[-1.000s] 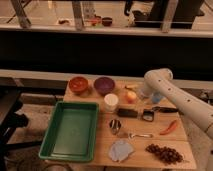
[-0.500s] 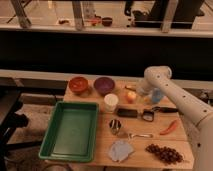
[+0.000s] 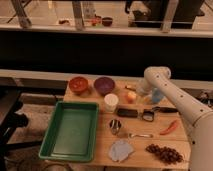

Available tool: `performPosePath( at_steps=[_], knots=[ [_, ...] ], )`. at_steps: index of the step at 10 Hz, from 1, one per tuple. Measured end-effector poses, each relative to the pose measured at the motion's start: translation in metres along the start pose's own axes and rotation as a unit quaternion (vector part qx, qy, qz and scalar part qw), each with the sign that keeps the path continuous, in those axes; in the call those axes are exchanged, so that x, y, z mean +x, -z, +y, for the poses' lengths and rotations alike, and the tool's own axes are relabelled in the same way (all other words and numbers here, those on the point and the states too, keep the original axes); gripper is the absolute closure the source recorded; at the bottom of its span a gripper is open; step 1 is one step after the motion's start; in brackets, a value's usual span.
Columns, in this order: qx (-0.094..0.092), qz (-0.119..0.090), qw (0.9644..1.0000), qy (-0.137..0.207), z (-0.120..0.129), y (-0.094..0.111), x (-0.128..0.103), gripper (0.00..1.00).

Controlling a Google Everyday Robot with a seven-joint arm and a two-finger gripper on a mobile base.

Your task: Place apple in table surface

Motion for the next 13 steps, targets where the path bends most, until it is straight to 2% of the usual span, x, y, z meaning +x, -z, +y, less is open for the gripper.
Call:
performPosePath(
  at_steps=[7,11,13],
  knots=[
    [-0.009,-0.012,0.9997,0.018,-0.01,-0.018,-0.004,0.2],
    [-0.029,-0.017,0.9992,0.02,-0.014,-0.033,-0.006,0.2],
    [-0.033,-0.017,0.9992,0.015,-0.013,-0.037,-0.003,0.2]
  ],
)
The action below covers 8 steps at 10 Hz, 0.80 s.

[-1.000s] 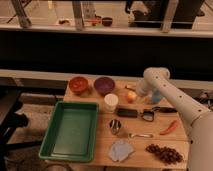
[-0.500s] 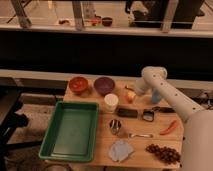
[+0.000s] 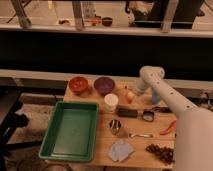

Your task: Place apple in table surface

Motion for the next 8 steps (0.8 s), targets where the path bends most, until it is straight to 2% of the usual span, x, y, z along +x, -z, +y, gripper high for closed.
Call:
performPosePath(
  at_steps=[4,8],
  knots=[
    [-0.01,0.005,0.9998,-0.014,0.001,-0.009,0.014,0.2],
    [-0.011,0.007,0.9998,-0.011,-0.007,-0.01,0.01,0.2]
  ],
)
